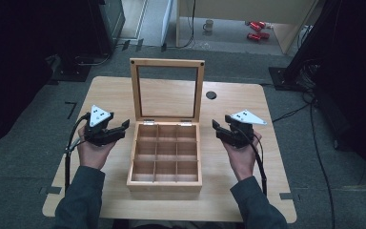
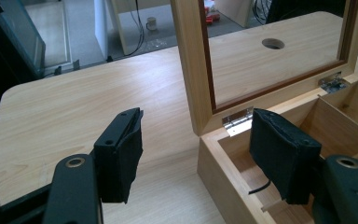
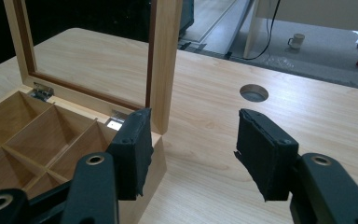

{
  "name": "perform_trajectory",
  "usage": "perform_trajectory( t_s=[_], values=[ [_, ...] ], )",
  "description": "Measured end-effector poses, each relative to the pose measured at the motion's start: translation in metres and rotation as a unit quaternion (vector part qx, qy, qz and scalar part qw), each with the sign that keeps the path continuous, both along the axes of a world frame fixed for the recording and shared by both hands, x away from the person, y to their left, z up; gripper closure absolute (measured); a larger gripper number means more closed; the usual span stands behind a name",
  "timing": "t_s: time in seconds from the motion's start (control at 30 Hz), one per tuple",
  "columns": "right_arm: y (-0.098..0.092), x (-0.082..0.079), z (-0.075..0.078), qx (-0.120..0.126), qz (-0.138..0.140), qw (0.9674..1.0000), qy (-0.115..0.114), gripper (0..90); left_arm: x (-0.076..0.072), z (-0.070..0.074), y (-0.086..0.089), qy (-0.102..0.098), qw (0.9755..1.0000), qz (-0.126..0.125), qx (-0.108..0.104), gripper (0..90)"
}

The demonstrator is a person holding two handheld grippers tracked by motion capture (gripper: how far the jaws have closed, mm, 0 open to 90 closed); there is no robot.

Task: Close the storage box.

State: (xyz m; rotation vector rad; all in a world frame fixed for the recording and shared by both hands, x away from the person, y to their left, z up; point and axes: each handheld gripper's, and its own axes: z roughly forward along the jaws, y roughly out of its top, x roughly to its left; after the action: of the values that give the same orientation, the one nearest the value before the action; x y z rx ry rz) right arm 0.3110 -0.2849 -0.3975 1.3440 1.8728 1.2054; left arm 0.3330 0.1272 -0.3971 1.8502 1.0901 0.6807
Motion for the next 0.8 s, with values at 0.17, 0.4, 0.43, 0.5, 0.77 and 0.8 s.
perform_trajectory(
  t_s=[0.17,0.4,0.43,0.5,0.77,0.8],
  values=[
    [0.002,0.003,0.004,0.000,0.002,1.0000,-0.005,46.6,0.005,0.004,-0.005,-0.004,1.0000,-0.001,0.000,35.4],
    [0.002,0.012,0.006,-0.002,0.008,0.9999,-0.014,46.1,0.013,0.011,-0.011,-0.011,0.9999,-0.003,0.003,36.0],
    [0.002,0.013,0.007,-0.002,0.008,0.9999,-0.014,46.1,0.014,0.012,-0.011,-0.012,0.9999,-0.003,0.003,36.0],
    [0.003,0.014,0.007,-0.003,0.008,0.9999,-0.014,46.2,0.015,0.012,-0.011,-0.012,0.9999,-0.003,-0.001,36.0],
    [0.006,0.025,0.008,-0.014,0.015,0.9997,-0.011,48.2,0.025,0.017,-0.013,-0.020,0.9998,-0.005,-0.007,36.4],
    [0.008,0.027,0.009,-0.016,0.019,0.9996,-0.011,49.7,0.026,0.018,-0.014,-0.020,0.9998,-0.005,-0.004,36.3]
  ],
)
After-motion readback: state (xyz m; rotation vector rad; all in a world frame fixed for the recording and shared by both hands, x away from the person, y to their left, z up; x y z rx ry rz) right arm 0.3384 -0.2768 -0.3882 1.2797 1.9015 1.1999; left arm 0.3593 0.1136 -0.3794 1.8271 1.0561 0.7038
